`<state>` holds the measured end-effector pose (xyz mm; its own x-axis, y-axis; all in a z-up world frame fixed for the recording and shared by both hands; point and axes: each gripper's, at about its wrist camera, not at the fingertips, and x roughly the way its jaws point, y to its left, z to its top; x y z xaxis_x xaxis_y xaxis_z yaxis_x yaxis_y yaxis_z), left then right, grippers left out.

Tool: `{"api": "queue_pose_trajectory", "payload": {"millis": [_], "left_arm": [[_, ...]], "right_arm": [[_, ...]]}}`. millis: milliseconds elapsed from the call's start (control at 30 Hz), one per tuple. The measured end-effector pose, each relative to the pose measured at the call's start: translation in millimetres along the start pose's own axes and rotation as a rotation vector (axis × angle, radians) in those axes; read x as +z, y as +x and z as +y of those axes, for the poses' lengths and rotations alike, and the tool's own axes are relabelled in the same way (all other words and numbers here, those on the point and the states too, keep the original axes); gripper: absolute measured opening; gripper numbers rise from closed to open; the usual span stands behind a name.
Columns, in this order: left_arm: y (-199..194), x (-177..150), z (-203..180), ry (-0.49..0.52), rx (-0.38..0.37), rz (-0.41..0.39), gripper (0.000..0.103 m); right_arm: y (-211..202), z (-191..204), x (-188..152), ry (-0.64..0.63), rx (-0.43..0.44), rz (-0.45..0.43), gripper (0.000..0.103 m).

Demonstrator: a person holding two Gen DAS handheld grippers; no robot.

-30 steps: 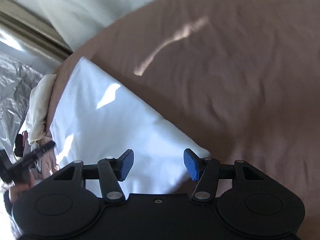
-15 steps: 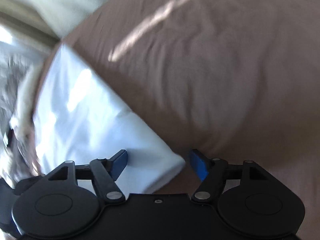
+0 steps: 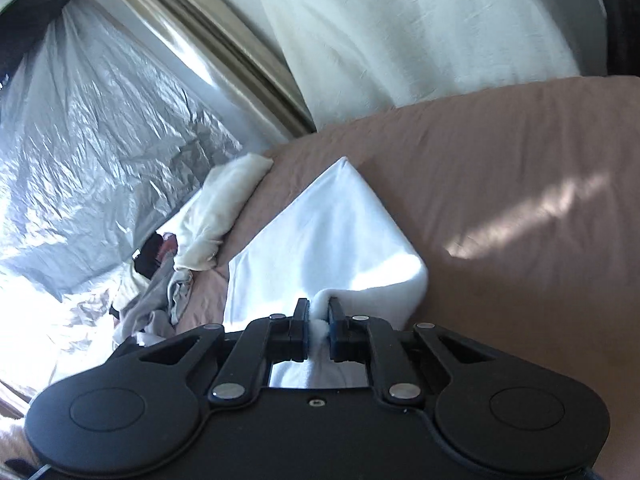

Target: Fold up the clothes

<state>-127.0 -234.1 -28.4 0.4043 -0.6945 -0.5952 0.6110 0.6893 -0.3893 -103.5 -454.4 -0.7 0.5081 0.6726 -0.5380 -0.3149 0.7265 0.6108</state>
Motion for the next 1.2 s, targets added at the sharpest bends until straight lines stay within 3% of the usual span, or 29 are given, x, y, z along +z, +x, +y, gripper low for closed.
{"api": "queue_pose_trajectory", "payload": {"millis": [133,267,433,500,633,800,867,1067,1200], "left_arm": [[-20.3,2.9,-0.8,-0.04,-0.03,-0.045,0.051],[-28.5,18.4,6.8,0.022,-0.01,-0.122,0.065],[-42.4,34.4,39.2,-0.204,-0.146,-0.171,0.065],[-53.2,36.7,42.3,-0.237,-0.12,-0.233,0.065],[-51.6,42.8,38.2,-0.18,-0.1,-0.228,0.069],[-53.4,46.9,28.2,-0.217,-0.219,-0.256,0.069],[-60.6,51.4,14.8,-0.182,-0.229,-0.28,0.073],[-34.7,49.0,-22.1,-0.059,-0.07,-0.123,0.079],[-15.1,30.1,-26.5,-0.069,-0.001,-0.005,0.084]], "right_arm": [[11.8,6.2,12.1,0.015,0.026,0.023,0.012],[24.7,-0.4,24.8,0.064,0.113,0.011,0.012],[42.0,21.7,34.6,0.028,0.149,0.008,0.012],[41.7,24.7,38.4,0.039,0.16,-0.008,0.012],[37.8,30.1,32.8,0.06,0.184,-0.044,0.012],[24.1,42.8,24.8,0.024,0.162,-0.076,0.012],[15.6,44.2,24.3,0.019,0.159,-0.096,0.012],[1.8,43.1,23.6,0.052,0.178,-0.129,0.012],[-3.9,40.3,21.0,0.069,0.154,-0.151,0.012]]}}
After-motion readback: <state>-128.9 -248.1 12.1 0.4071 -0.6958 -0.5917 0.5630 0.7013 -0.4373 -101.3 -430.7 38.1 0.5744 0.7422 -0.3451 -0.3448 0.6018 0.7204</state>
